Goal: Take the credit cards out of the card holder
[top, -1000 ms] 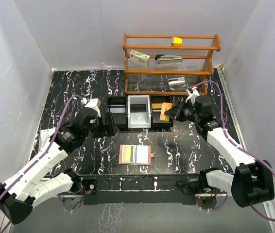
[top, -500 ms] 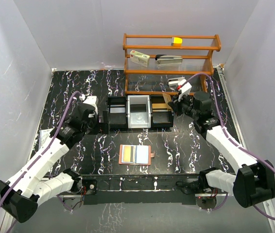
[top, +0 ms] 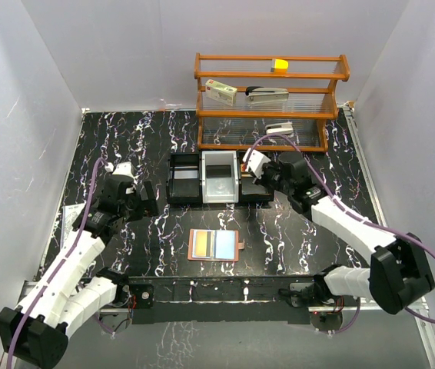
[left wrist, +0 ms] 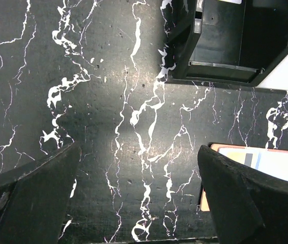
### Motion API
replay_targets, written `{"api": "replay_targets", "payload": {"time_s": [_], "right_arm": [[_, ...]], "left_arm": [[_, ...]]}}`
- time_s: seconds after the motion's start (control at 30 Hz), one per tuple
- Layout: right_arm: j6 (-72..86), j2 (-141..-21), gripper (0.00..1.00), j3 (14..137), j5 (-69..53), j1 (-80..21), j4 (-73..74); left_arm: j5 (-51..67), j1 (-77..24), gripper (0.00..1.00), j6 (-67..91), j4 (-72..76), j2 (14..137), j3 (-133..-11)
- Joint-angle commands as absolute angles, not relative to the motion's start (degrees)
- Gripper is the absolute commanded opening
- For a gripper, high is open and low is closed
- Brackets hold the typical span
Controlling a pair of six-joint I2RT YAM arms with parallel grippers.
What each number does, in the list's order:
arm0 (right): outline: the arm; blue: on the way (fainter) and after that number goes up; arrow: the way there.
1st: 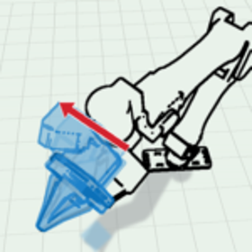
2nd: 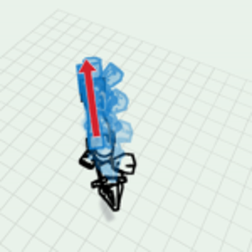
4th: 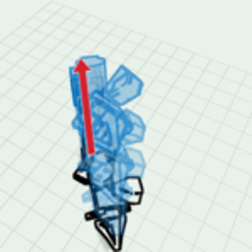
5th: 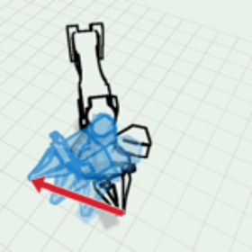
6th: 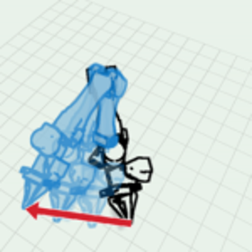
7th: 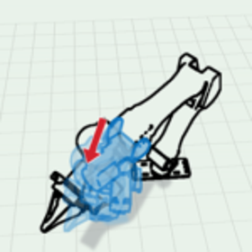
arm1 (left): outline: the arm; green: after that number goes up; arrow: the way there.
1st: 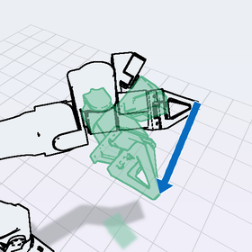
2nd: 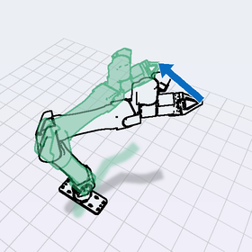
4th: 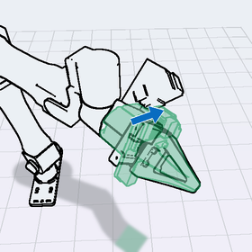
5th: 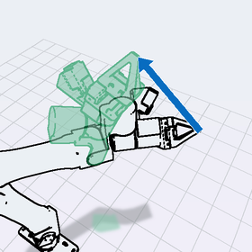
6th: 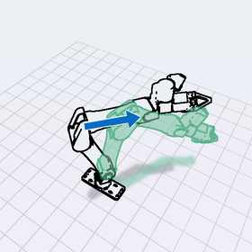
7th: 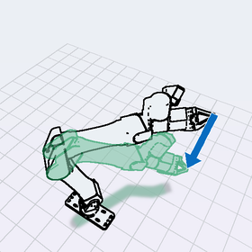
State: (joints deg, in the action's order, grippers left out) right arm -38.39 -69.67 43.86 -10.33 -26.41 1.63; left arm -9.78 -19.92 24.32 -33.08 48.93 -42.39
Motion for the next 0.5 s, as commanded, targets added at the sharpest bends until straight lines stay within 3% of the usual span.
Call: {"api": "replay_targets", "payload": {"time_s": [0.0, 0.47], "right_arm": [[-45.18, -72.98, 0.00, 47.90, -8.03, -26.39, 0.64], [-50.74, -88.73, 0.00, 54.55, -5.53, -26.07, -1.83]], "left_arm": [[-13.34, -19.60, 0.99, 25.83, -30.65, 46.87, -41.65], [-12.98, -19.60, 0.99, 24.08, -29.71, 49.89, -42.30]]}}
